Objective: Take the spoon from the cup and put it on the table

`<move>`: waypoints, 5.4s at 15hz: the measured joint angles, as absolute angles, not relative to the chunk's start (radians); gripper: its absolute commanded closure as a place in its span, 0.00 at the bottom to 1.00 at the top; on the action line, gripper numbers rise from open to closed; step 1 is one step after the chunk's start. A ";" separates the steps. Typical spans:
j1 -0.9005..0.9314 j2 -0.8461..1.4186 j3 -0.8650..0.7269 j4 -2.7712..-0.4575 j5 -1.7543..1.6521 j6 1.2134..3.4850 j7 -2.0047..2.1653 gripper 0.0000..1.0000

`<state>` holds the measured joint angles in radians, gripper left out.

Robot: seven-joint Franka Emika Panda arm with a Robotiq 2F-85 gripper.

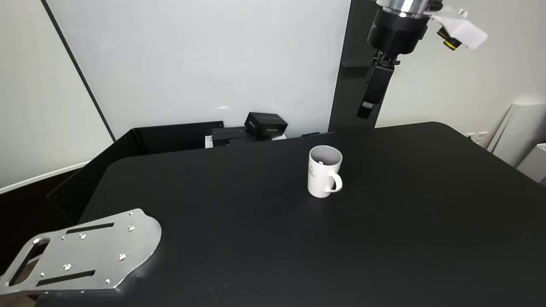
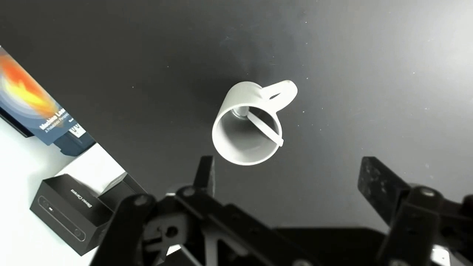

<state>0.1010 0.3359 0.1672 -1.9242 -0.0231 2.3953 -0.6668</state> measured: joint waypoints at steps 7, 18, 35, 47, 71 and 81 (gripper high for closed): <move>0.150 0.471 0.165 -1.810 -0.161 2.404 -0.600 0.00; 0.190 0.594 0.162 -1.703 -0.247 2.390 -0.523 0.00; 0.221 0.666 0.161 -1.704 -0.296 2.400 -0.509 0.00; 0.221 0.696 0.159 -1.705 -0.297 2.444 -0.500 0.55; 0.181 0.649 0.161 -1.551 -0.190 2.227 -0.453 1.00; 0.085 0.586 0.161 -1.353 -0.092 1.881 -0.497 1.00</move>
<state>0.0846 0.5863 0.1614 -1.3526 -0.0922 1.8811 -0.4975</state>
